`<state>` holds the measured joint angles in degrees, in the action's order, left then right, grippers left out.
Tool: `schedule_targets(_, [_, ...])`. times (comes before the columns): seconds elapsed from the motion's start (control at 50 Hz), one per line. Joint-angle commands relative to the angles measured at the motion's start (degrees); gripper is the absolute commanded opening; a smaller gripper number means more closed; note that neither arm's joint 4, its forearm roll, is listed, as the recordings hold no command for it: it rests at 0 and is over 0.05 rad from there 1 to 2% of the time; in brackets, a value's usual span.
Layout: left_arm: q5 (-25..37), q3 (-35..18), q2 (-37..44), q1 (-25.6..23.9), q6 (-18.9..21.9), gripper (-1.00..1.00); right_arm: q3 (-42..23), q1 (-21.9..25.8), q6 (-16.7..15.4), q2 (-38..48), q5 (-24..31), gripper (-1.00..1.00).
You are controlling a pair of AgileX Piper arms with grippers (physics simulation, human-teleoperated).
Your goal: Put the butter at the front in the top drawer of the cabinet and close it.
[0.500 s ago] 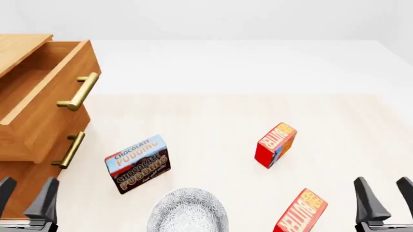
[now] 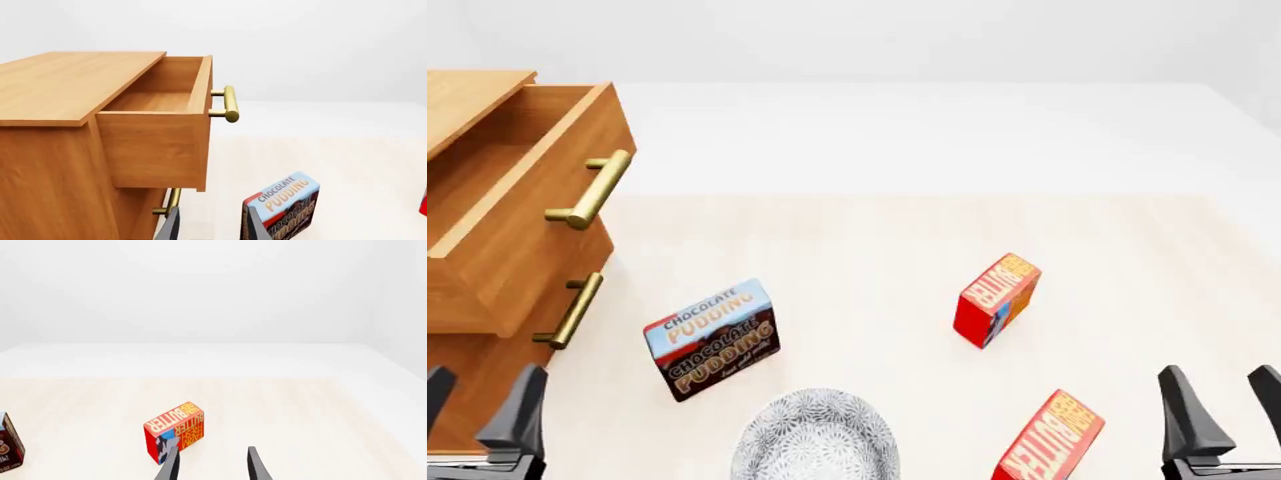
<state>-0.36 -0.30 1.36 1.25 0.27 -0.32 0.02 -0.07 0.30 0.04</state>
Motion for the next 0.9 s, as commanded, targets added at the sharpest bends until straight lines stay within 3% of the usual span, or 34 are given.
schedule_targets(0.02, [0.74,-0.21,-0.42,2.15,-0.37,1.00,0.02,-0.02,0.02,0.00,-0.02,1.00])
schedule_targets(0.06, [0.29,-0.41,0.59,2.90,-0.83,1.00,0.02,-0.02,0.01,0.00,-0.02,1.00])
schedule_targets(0.1, [-1.66,-0.55,4.14,2.83,-5.35,1.00,0.02,-0.01,0.01,0.00,-0.02,1.00])
schedule_targets(0.16, [-1.03,-2.11,6.19,3.20,-1.39,1.00,0.02,-0.01,0.02,0.00,-0.01,1.00])
schedule_targets(0.22, [3.29,-4.14,3.62,2.61,-1.98,1.00,0.02,0.00,0.02,0.00,-0.02,1.00])
schedule_targets(0.44, [9.97,-10.92,8.58,2.42,-1.86,1.00,0.02,-0.01,0.01,0.00,-0.02,1.00])
schedule_targets(0.56, [19.23,-17.50,6.77,3.25,0.66,1.00,0.02,0.00,0.02,0.00,-0.02,1.00])
schedule_targets(0.68, [23.39,-20.42,6.07,3.36,0.25,1.00,0.02,0.00,0.00,0.01,-0.01,1.00])
schedule_targets(0.7, [26.15,-22.57,5.89,4.90,2.50,1.00,0.02,0.00,0.01,0.00,-0.02,1.00])
schedule_targets(0.9, [34.12,-30.84,5.46,2.50,2.85,1.00,0.02,-0.01,0.00,0.01,-0.01,1.00])
